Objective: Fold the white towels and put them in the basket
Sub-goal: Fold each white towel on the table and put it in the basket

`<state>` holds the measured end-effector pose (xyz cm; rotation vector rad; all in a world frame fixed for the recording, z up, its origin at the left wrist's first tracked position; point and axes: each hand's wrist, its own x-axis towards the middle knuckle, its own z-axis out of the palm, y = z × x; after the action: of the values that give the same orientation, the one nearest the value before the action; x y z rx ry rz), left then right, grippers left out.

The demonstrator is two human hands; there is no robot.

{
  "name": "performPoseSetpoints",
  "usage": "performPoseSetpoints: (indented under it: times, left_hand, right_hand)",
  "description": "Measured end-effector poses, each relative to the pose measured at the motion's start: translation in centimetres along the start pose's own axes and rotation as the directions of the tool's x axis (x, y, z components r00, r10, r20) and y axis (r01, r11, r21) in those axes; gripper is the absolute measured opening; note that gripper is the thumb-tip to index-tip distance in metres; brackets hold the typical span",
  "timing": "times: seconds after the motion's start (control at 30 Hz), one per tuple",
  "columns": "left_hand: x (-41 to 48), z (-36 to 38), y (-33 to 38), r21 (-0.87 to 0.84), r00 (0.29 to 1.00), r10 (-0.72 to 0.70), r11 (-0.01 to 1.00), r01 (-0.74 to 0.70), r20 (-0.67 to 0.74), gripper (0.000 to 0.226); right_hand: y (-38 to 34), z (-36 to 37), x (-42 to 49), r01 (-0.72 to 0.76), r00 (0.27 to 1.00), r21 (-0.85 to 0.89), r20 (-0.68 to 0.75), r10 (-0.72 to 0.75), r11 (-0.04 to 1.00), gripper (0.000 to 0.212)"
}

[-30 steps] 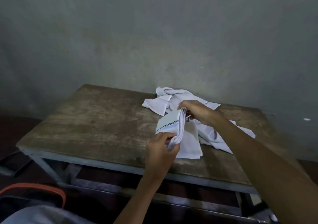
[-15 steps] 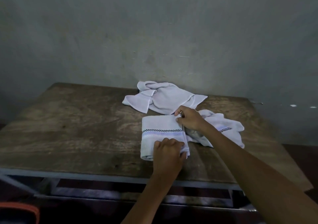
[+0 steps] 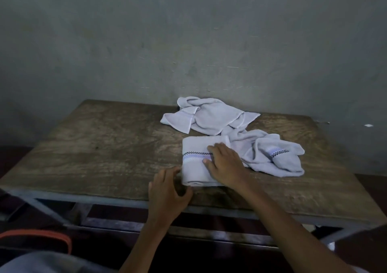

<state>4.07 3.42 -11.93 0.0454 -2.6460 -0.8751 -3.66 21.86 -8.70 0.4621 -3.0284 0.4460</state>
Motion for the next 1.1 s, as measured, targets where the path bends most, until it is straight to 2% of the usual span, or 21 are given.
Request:
performPoseSetpoints:
  times: [0.07, 0.1, 0.2, 0.23, 0.33, 0.5, 0.6, 0.77, 0.9, 1.0, 1.03, 1.1]
  left_hand:
    - [0.3, 0.2, 0.4, -0.013, 1.000, 0.010, 1.000, -0.010, 0.011, 0.052]
    - [0.4, 0.4, 0.6, -0.022, 1.000, 0.015, 1.000, -0.015, 0.001, 0.049]
    - [1.1, 1.1, 1.1, -0.042, 0.998, 0.042, 0.998, -0.044, -0.040, 0.043]
    - [1.2, 1.3, 1.0, -0.041, 0.997, 0.055, 0.998, -0.057, -0.049, 0.041]
    - [1.2, 1.3, 0.4, -0.046, 0.996, 0.073, 0.996, -0.075, -0.052, 0.037]
    - [0.8, 1.0, 0.4, -0.145, 0.999, -0.006, 0.989, 0.001, -0.040, 0.035]
    - [1.3, 1.0, 1.3, -0.162, 0.994, -0.092, 0.983, 0.081, -0.059, 0.035]
    - [2.0, 1.3, 1.1, -0.190, 0.995, -0.101, 0.977, 0.097, -0.011, 0.033]
    - [1.6, 1.2, -0.1, -0.258, 0.998, -0.041, 0.965, 0.052, 0.048, 0.038]
    - [1.3, 0.2, -0.9, -0.389, 0.993, 0.047, 0.921, -0.002, 0.106, 0.046]
    - [1.3, -0.2, -1.2, -0.412, 0.992, 0.082, 0.910, -0.037, 0.093, 0.049]
    - [2.2, -1.2, -2.1, -0.351, 0.985, 0.161, 0.927, -0.130, 0.061, 0.057]
  right_hand:
    - [0.4, 0.8, -0.1, -0.049, 0.990, -0.032, 0.127, 0.053, 0.998, 0.063]
    - [0.4, 1.0, -0.1, -0.058, 0.988, -0.034, 0.145, 0.062, 0.998, 0.067]
    - [0.5, 1.4, -0.4, -0.049, 0.991, -0.030, 0.124, 0.052, 0.998, 0.097]
    - [0.5, 1.4, -0.4, -0.046, 0.991, -0.035, 0.123, 0.050, 0.998, 0.101]
    - [0.6, 1.5, -0.2, -0.048, 0.992, -0.070, 0.112, 0.056, 0.996, 0.091]
    - [0.5, 1.6, -0.2, -0.055, 0.994, -0.084, 0.087, 0.062, 0.995, 0.071]
    - [0.4, 1.6, -0.2, -0.058, 0.995, -0.092, 0.080, 0.066, 0.994, 0.067]
    - [0.2, 1.4, -0.2, -0.067, 0.991, -0.091, 0.107, 0.076, 0.994, 0.058]
    - [0.4, 1.4, -0.7, -0.061, 0.991, -0.066, 0.118, 0.068, 0.996, 0.058]
    - [0.8, 1.2, -1.0, -0.018, 0.991, -0.075, 0.131, 0.028, 0.997, 0.061]
    - [0.9, 1.2, -1.2, 0.021, 0.991, -0.088, 0.135, -0.009, 0.996, 0.066]
    - [0.8, 0.9, -1.6, 0.149, 0.982, -0.126, 0.136, -0.132, 0.981, 0.079]
